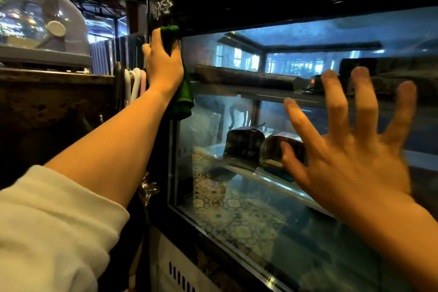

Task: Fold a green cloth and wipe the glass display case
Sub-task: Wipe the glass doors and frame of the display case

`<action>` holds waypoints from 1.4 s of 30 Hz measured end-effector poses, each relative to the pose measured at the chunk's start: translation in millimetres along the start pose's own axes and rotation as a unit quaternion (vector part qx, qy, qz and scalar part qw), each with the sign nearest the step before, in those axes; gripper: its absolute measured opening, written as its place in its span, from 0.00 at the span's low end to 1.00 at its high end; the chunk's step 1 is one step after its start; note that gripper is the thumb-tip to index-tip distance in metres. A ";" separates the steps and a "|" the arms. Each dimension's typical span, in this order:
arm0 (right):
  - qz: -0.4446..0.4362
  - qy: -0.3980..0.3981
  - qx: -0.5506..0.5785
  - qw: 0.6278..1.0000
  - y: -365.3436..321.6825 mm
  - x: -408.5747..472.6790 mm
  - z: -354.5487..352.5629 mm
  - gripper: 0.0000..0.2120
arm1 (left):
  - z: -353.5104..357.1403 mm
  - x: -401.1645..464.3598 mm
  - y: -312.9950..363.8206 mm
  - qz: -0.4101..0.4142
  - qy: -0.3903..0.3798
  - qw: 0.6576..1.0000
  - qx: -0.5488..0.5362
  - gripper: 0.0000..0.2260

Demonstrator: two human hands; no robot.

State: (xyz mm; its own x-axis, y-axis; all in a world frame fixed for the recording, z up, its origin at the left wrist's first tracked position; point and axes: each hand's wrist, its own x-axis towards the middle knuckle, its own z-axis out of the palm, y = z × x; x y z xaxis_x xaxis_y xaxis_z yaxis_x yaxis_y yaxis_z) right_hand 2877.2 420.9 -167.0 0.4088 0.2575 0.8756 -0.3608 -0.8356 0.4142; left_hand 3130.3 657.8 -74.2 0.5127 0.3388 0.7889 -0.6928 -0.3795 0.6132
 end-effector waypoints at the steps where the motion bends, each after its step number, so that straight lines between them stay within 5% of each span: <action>1: -0.001 0.001 -0.001 1.000 -0.2 -0.4 0.3 0.31 | 0.2 -1.6 0.1 0.007 -0.001 1.000 -0.002 0.16; 11: -0.002 0.003 0.011 1.000 -1.0 -0.2 0.7 0.31 | 8.4 -24.8 38.0 0.161 -0.006 0.987 -0.009 0.17; 17: -0.006 -0.006 0.021 1.000 -0.5 0.8 0.3 0.32 | 12.6 -59.1 79.1 0.367 -0.056 0.928 -0.001 0.12; 26: -0.006 0.004 0.020 1.000 2.1 0.4 1.8 0.31 | 16.2 -72.9 87.2 0.505 -0.041 0.862 0.031 0.15; 33: 0.004 0.017 0.056 0.998 1.9 0.7 6.8 0.29 | -2.4 -47.4 15.5 0.319 -0.016 0.946 0.052 0.14; 42: 0.000 0.025 0.067 0.997 6.8 1.2 32.1 0.31 | -10.8 -76.9 -64.7 0.188 0.003 0.978 0.090 0.18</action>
State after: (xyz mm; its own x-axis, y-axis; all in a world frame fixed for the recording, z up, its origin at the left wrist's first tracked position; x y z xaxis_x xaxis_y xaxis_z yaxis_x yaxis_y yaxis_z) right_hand 2902.2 400.0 -171.1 0.3660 0.2780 0.8881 -0.2434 -0.8925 0.3797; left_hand 3130.3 665.5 -175.0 0.2352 0.1504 0.9602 -0.7306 -0.6242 0.2767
